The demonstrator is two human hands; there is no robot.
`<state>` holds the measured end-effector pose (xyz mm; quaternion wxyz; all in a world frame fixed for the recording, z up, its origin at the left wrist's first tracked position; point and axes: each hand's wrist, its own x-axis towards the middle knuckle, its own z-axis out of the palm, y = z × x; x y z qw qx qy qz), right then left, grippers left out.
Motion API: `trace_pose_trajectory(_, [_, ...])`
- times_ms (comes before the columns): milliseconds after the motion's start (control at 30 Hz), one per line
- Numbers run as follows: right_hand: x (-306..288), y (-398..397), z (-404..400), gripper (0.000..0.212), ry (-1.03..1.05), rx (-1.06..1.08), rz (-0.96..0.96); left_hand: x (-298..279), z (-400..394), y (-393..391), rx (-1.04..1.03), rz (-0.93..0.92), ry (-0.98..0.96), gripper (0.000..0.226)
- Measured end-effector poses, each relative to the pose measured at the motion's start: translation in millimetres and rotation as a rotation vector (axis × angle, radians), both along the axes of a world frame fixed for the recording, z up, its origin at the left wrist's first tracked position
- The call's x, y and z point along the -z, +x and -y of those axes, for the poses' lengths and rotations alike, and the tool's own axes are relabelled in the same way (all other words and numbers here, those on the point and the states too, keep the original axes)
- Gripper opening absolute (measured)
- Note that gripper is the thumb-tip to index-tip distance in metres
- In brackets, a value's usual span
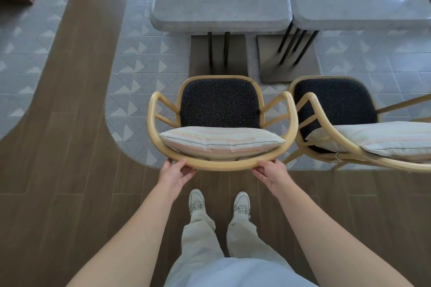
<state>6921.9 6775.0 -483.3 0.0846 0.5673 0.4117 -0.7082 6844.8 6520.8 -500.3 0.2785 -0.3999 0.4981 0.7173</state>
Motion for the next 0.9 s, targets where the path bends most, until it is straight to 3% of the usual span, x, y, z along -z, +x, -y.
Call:
trace_pose_trajectory(467, [0,-3,2,0.031,0.028,-0.009,0.006,7,9,-9,0.032,-0.003,0.013,0.041])
trace_pose_trajectory(900, [4,1,11,0.027,0.016,-0.029,0.001,6,12,-7,0.051,-0.022,-0.103,0.039])
